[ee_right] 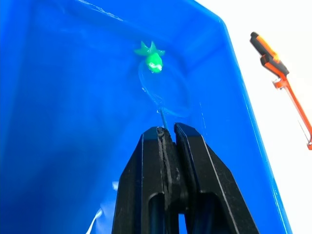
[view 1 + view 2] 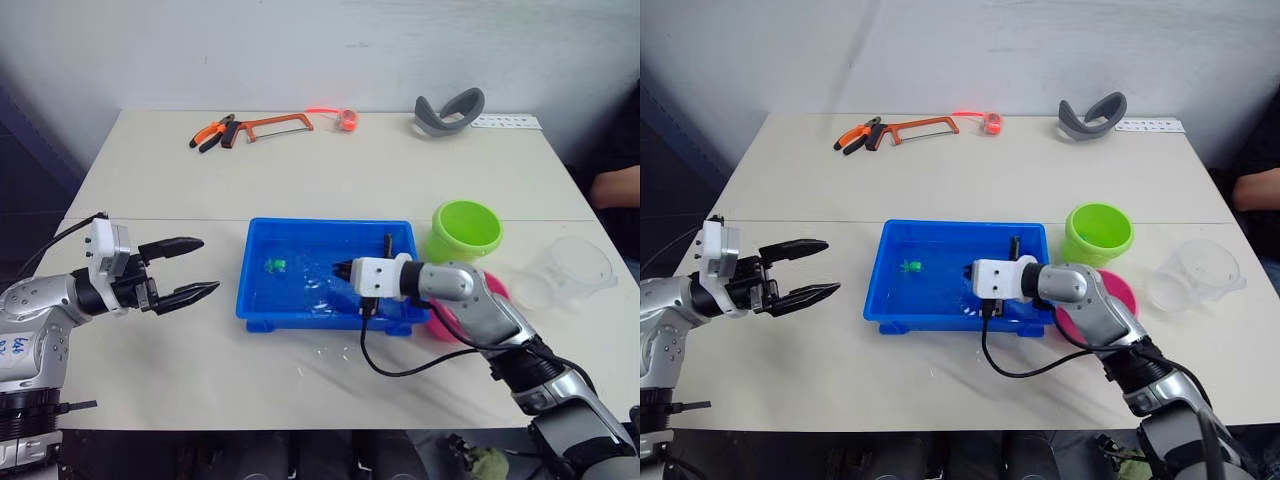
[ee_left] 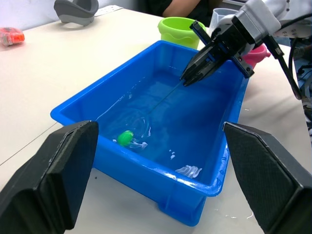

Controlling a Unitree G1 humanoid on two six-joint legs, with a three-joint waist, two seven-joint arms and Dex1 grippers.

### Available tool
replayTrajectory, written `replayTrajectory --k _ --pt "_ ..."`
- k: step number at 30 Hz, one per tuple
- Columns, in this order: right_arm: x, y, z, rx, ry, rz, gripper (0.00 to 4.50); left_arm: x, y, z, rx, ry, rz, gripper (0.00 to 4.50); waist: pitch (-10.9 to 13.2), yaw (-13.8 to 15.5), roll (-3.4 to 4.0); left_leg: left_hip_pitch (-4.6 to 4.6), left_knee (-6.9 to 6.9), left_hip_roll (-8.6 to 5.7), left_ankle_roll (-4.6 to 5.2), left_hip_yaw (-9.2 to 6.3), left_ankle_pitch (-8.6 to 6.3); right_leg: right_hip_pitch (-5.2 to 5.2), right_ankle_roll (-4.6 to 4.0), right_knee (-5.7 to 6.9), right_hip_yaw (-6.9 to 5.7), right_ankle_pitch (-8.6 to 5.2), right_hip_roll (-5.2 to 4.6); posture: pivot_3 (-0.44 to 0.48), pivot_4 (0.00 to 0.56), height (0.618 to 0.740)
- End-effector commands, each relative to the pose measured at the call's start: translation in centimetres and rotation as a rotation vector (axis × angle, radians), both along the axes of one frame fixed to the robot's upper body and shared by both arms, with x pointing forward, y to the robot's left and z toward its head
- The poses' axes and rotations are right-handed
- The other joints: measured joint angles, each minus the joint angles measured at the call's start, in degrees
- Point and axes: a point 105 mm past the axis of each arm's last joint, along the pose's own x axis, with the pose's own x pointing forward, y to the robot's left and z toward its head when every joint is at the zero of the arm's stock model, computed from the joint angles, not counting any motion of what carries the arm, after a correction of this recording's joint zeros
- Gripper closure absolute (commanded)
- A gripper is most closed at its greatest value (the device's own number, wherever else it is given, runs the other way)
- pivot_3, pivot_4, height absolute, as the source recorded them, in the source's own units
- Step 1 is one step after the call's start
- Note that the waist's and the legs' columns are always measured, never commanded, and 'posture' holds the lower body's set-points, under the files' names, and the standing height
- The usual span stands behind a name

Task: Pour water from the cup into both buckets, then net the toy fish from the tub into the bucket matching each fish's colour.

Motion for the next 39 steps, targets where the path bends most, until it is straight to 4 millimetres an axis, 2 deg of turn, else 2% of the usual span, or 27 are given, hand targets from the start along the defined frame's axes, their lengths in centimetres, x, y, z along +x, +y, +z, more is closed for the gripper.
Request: replayTrajectory --k 1,6,11,18,24,27,31,34,39 --pt "-1.6 -0.7 2.0 0.056 -0.064 0.041 4.50 -0.1 -0.9 1.2 -0.010 -0.057 -0.038 0.05 0.00 0.16 0.00 0.00 0.00 0.00 0.00 0.00 0.00 0.00 0.00 0.00 0.00 0.00 0.00 0.000 0.150 0.740" --pt "-3.4 -1.6 2.2 0.086 -0.028 0.057 4.50 0.2 -1.1 1.1 -0.016 -0.051 -0.051 0.05 0.00 0.10 -0.01 0.01 0.00 0.01 0.00 0.01 0.00 0.02 0.00 0.00 0.01 0.00 0.01 0.000 0.150 0.740" --pt "-5.6 -3.0 3.2 0.146 -0.029 0.050 4.50 0.9 -2.0 1.3 -0.036 -0.053 -0.087 0.05 0.00 0.18 -0.01 0.01 0.00 0.02 0.00 0.02 0.00 0.02 0.00 -0.02 0.02 0.00 0.02 0.000 0.150 0.740" --pt "-7.8 -4.6 4.8 0.160 -0.082 0.035 4.50 1.9 -3.4 1.9 -0.091 -0.044 -0.130 0.05 0.00 0.33 -0.02 0.02 0.00 0.02 0.00 0.01 0.00 0.05 0.00 -0.03 0.02 0.00 0.03 0.000 0.150 0.740" --pt "-8.8 -7.9 7.6 0.153 -0.192 -0.061 4.50 2.7 -6.6 2.4 -0.132 -0.061 -0.224 0.05 -0.01 1.05 -0.04 0.02 0.00 -0.02 0.02 0.03 0.01 0.09 0.01 -0.04 0.02 0.00 0.02 0.000 0.150 0.740" --pt "-9.5 -9.3 8.3 0.118 -0.225 -0.101 4.50 3.0 -7.8 2.8 -0.154 -0.072 -0.256 0.05 -0.01 1.54 -0.05 0.03 0.01 -0.02 0.03 0.04 0.01 0.12 0.03 -0.07 0.03 0.01 0.06 0.000 0.150 0.740" --pt "-9.4 -12.9 9.9 0.132 -0.293 -0.255 4.50 3.5 -9.4 3.2 -0.197 -0.102 -0.301 0.05 -0.01 1.73 -0.05 0.05 0.01 -0.01 0.03 0.07 0.02 0.12 0.03 -0.07 0.04 0.01 0.18 0.000 0.150 0.740" --pt "-9.5 -14.9 9.9 0.076 -0.333 -0.320 4.50 3.5 -10.3 3.2 -0.224 -0.107 -0.332 0.05 -0.02 1.74 -0.07 0.05 0.01 -0.02 0.05 0.08 0.03 0.16 0.04 -0.09 0.05 0.01 0.28 0.000 0.150 0.740" --pt "-9.0 -19.7 9.6 -0.067 -0.398 -0.447 4.50 4.4 -12.4 4.0 -0.264 -0.167 -0.350 0.05 -0.01 1.80 -0.09 0.07 0.01 -0.02 0.07 0.13 0.04 0.16 0.06 -0.10 0.10 0.02 0.40 0.000 0.150 0.740"
